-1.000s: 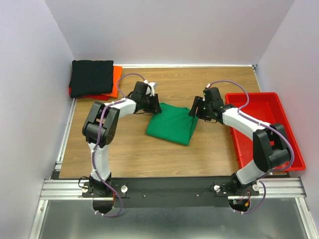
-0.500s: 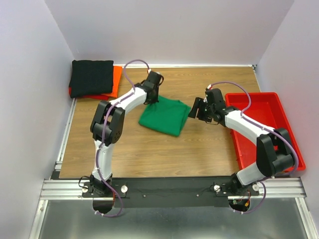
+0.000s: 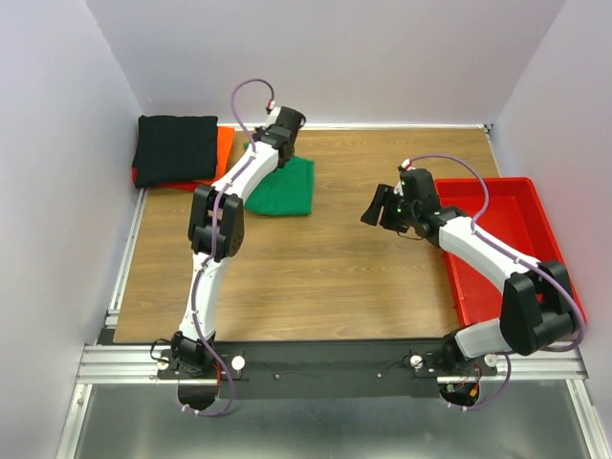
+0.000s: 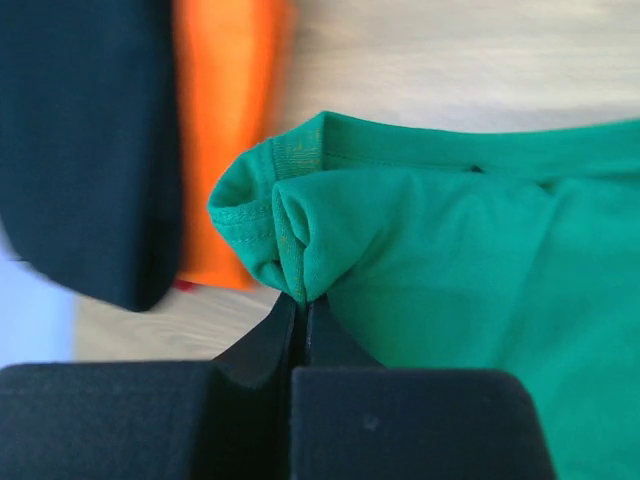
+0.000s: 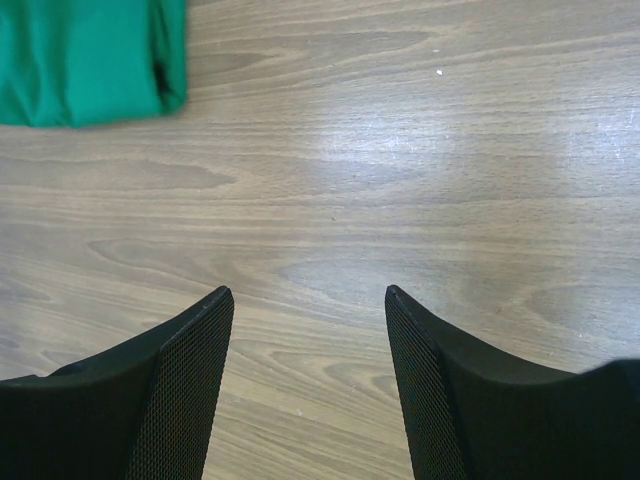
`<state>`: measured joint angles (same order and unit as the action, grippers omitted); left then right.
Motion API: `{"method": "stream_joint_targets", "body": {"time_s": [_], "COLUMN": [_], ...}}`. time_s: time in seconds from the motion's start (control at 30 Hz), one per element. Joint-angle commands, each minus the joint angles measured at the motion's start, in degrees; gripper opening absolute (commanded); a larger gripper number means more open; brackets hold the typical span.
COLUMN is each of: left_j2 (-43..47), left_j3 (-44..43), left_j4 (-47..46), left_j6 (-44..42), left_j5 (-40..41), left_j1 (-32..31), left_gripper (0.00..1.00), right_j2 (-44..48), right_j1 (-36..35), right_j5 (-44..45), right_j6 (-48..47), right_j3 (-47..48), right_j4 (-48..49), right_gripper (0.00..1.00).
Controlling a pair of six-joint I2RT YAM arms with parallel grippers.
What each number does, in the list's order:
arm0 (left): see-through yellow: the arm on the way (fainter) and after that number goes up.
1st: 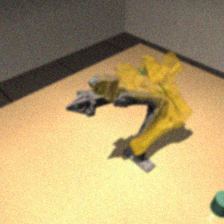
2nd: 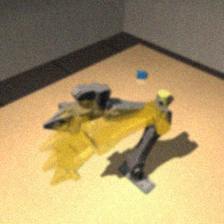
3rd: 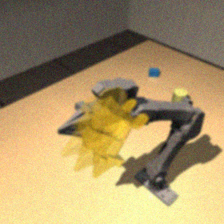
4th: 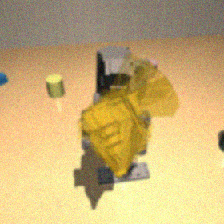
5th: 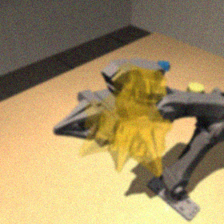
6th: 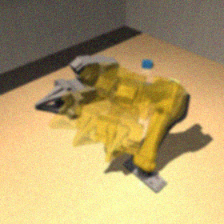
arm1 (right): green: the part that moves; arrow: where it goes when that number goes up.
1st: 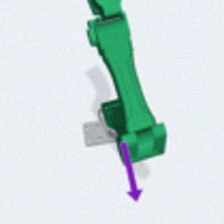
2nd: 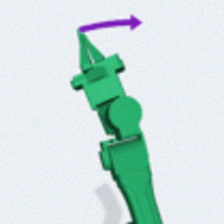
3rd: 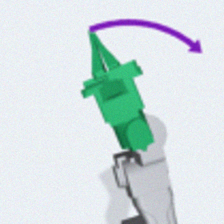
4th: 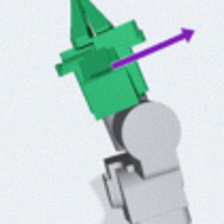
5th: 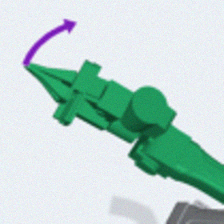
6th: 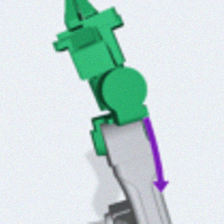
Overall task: Fold and stack the t-shirts
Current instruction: Neatly place the folded tshirt to the corner
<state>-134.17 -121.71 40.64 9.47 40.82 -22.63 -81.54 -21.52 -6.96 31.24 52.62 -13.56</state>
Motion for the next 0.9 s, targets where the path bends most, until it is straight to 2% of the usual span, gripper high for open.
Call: {"method": "stream_joint_targets", "body": {"time_s": [0.0, 0.4, 0.5, 0.87], "left_j2": [0.49, 3.39, 3.3, 7.16], "left_j3": [-5.2, -11.61, -15.04, -18.91], "left_j4": [1.02, -5.92, -6.01, -9.44], "left_j6": [-5.69, -21.85, -23.79, -28.64], "left_j5": [9.19, 10.77, 9.55, 4.45], "left_j1": [3.29, 6.81, 7.08, 8.39], "left_gripper": [0.0, 0.0, 0.0, 0.0], "right_j2": [2.08, 0.85, 1.38, 1.73], "right_j1": [0.07, 0.07, 0.07, -0.02], "right_j5": [-1.04, -2.09, -2.01, -1.39], "right_j6": [-0.66, -0.4, -0.39, -0.83], "right_j3": [-0.33, 2.49, 2.93, 4.77], "right_j4": [-1.99, -2.87, -3.14, -4.54], "right_gripper": [0.69, 0.68, 0.68, 0.68]}}
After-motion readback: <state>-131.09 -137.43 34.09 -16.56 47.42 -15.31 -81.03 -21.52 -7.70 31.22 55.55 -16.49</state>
